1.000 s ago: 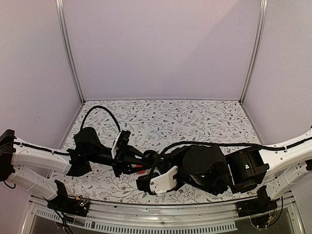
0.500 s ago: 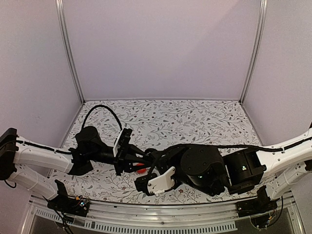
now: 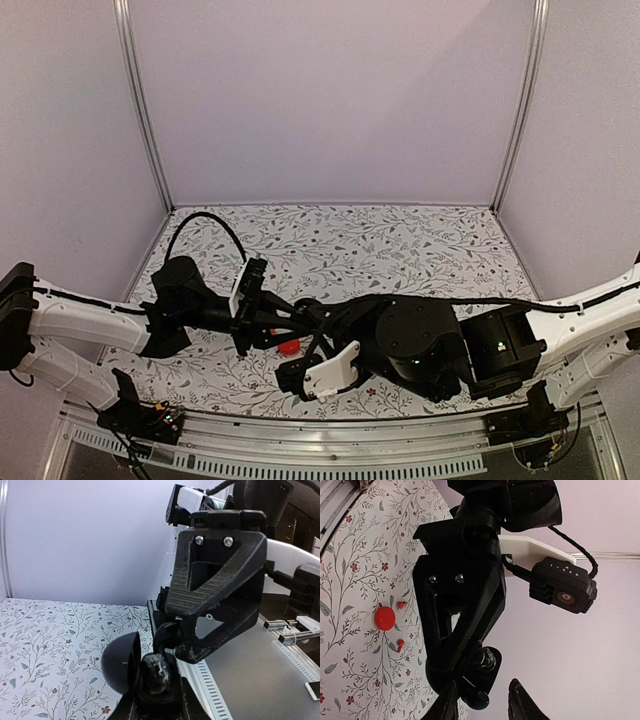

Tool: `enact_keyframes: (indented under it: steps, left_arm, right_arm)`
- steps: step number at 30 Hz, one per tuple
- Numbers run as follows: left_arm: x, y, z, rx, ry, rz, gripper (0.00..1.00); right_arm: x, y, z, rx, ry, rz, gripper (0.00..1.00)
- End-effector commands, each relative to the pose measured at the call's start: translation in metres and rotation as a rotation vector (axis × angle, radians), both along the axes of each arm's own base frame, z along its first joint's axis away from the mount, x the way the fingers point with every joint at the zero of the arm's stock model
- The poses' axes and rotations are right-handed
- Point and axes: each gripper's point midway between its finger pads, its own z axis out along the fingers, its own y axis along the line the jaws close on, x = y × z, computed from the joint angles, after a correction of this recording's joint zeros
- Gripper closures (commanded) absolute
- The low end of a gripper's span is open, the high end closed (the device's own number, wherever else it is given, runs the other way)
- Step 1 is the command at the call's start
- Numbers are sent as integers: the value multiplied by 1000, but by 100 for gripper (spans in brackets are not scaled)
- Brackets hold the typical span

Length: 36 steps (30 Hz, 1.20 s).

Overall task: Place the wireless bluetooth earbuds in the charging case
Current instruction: Insert the right earbud into the right side groove of the charging case, then adjust the right earbud in the right side groove of the charging case.

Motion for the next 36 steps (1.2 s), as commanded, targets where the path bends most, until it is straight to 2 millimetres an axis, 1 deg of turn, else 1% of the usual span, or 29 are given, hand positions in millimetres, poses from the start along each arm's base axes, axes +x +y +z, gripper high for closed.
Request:
enact_keyframes:
  steps: [1, 5, 12, 17, 22, 25, 28, 29, 30, 33, 36]
  left_arm:
    - [6, 3, 11, -40, -24, 11, 100]
    - [6, 4, 12, -42, -26, 12, 100]
    - [8, 5, 14, -52, -22, 19, 100]
    - [9, 6, 15, -55, -24, 20, 100]
    - [9, 7, 14, -54, -25, 20, 100]
    - [9, 7, 15, -61, -28, 27, 100]
    - [13, 9, 16, -69, -30, 46, 100]
    - [14, 9, 16, -73, -34, 57, 100]
    - [16, 9, 17, -78, -39, 67, 100]
    - [22, 10, 18, -86, -59, 105, 100]
    - [30, 12, 20, -100, -81, 142, 100]
  right_arm:
    - [-7, -5, 16, 68, 35, 29, 64]
    - [-10, -8, 19, 89, 65, 48, 60]
    - [-14, -12, 22, 114, 109, 72, 57]
    - [-18, -14, 17, 105, 133, 89, 55]
    - [-21, -15, 22, 135, 169, 106, 50]
    - [-21, -14, 32, 179, 203, 104, 49]
    - [-19, -18, 47, 274, 278, 98, 49]
    - [-16, -20, 52, 310, 304, 86, 48]
    - [-12, -24, 61, 368, 345, 70, 48]
    - [5, -33, 82, 507, 464, 37, 46]
    - [25, -45, 94, 653, 630, -6, 46]
